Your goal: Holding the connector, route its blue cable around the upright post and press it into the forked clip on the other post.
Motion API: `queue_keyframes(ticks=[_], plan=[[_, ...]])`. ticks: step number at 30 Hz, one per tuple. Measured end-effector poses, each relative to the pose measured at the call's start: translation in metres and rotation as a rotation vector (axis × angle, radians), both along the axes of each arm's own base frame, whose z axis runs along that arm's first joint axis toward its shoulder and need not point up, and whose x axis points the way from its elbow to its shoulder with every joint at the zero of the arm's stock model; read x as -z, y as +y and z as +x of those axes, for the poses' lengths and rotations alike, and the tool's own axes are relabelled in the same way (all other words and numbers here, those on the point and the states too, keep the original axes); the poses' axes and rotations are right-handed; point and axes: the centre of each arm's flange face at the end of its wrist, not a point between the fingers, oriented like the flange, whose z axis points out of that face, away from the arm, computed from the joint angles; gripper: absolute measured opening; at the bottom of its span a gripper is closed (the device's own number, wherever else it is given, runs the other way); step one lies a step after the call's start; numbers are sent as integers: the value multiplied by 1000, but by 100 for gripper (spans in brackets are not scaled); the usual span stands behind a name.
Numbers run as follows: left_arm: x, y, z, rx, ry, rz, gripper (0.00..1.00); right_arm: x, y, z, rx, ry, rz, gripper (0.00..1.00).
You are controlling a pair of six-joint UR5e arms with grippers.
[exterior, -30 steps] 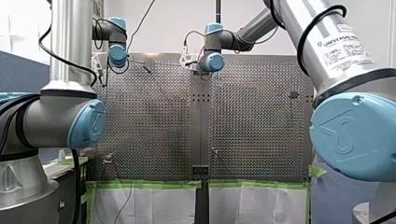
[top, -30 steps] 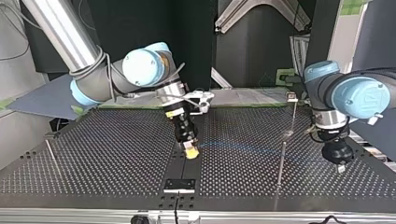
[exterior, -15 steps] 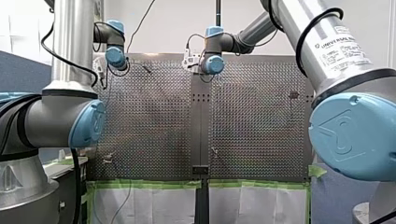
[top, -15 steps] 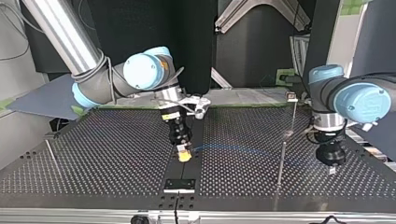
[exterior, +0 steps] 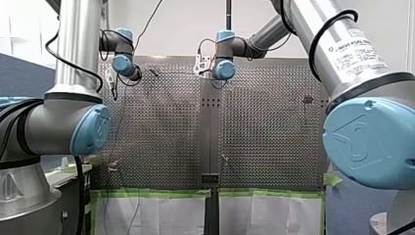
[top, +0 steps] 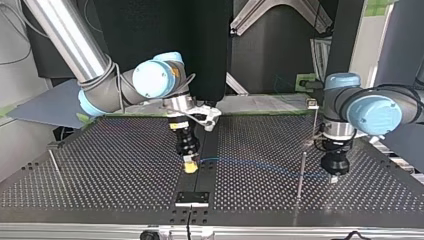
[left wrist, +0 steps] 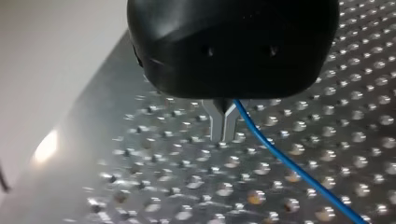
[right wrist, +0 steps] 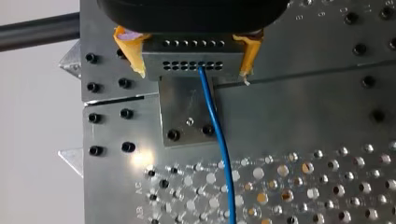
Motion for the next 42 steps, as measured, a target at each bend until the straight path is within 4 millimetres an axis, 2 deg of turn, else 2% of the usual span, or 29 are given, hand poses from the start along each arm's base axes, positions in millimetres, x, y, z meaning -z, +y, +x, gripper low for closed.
queue_keyframes(ticks=[6,13,15,17,24,26,27,28,29,30,32,33,34,35,42], plan=[[8,-4,4,13,10,-3,1,4,-6,-5,31,2,8,0],[11,-8,4,18,19,-9,1,27,-15,-7,52,37,47,0],[13,-11,3,17,24,-10,3,36,-16,-7,54,52,63,0],[15,-13,1,18,29,-10,15,47,-17,-6,58,70,83,0],[25,-23,-3,27,34,-16,21,72,-16,-7,61,103,118,0],[28,-25,-4,27,35,-17,40,79,-15,-8,62,111,125,0],[30,-25,-5,28,34,-18,40,82,-15,-8,62,114,128,0],[31,-26,-5,28,33,-20,51,86,-14,-9,62,118,132,0],[33,-26,-5,29,30,-24,67,89,-14,-9,62,120,134,0],[35,-26,-6,28,28,-27,67,92,-13,-10,61,122,136,0],[37,-26,-6,25,25,-36,90,100,-12,-11,60,125,140,0],[38,-26,-7,23,25,-38,90,103,-11,-11,59,126,140,0],[39,-26,-7,22,25,-40,97,106,-11,-12,58,127,141,0],[39,-27,-7,21,25,-42,100,110,-10,-12,57,129,143,0],[43,-33,-8,39,36,-50,100,136,-6,-16,55,141,157,0]])
